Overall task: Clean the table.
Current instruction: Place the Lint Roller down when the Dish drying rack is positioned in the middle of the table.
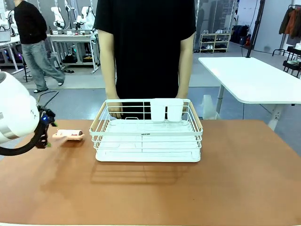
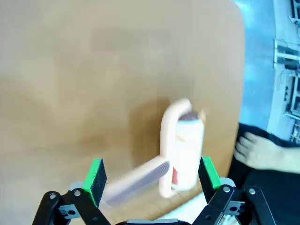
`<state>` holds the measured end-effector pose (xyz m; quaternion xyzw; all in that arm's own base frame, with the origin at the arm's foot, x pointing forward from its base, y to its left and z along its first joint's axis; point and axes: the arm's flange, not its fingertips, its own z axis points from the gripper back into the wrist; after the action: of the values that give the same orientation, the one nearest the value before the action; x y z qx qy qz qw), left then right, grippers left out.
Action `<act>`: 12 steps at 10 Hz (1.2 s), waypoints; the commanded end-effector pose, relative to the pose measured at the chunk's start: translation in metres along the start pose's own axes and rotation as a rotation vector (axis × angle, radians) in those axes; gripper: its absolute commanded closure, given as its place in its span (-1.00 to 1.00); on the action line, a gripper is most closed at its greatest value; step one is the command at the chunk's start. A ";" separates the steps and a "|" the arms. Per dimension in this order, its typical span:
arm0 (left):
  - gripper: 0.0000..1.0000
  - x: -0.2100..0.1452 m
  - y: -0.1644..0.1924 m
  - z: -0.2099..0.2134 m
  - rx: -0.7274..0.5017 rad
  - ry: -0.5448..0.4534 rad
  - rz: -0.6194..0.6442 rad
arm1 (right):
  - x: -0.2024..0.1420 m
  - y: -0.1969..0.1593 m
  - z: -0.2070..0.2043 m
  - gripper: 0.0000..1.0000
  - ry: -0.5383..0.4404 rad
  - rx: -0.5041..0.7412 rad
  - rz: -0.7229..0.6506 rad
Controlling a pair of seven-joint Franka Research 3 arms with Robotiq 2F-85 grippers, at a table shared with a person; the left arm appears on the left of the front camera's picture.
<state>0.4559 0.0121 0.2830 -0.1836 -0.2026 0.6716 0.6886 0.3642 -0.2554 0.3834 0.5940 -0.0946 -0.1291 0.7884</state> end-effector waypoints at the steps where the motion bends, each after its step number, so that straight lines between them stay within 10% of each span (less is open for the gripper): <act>1: -1.00 -0.037 -0.018 0.058 0.149 -0.021 0.009 | -0.004 0.003 -0.001 -1.00 0.001 0.004 0.004; 7: -1.00 -0.029 -0.026 0.113 0.195 0.055 0.064 | -0.004 0.003 -0.001 -1.00 0.001 0.004 0.004; 8: -1.00 -0.003 -0.017 0.033 0.177 0.067 0.028 | -0.004 0.003 -0.001 -1.00 0.001 0.004 0.004; 12: -1.00 -0.003 -0.017 0.033 0.177 0.067 0.028 | -0.004 0.003 -0.001 -1.00 0.001 0.004 0.004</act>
<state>0.4509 0.0065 0.3146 -0.1378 -0.1098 0.6927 0.6993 0.3643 -0.2554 0.3834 0.5940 -0.0945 -0.1290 0.7884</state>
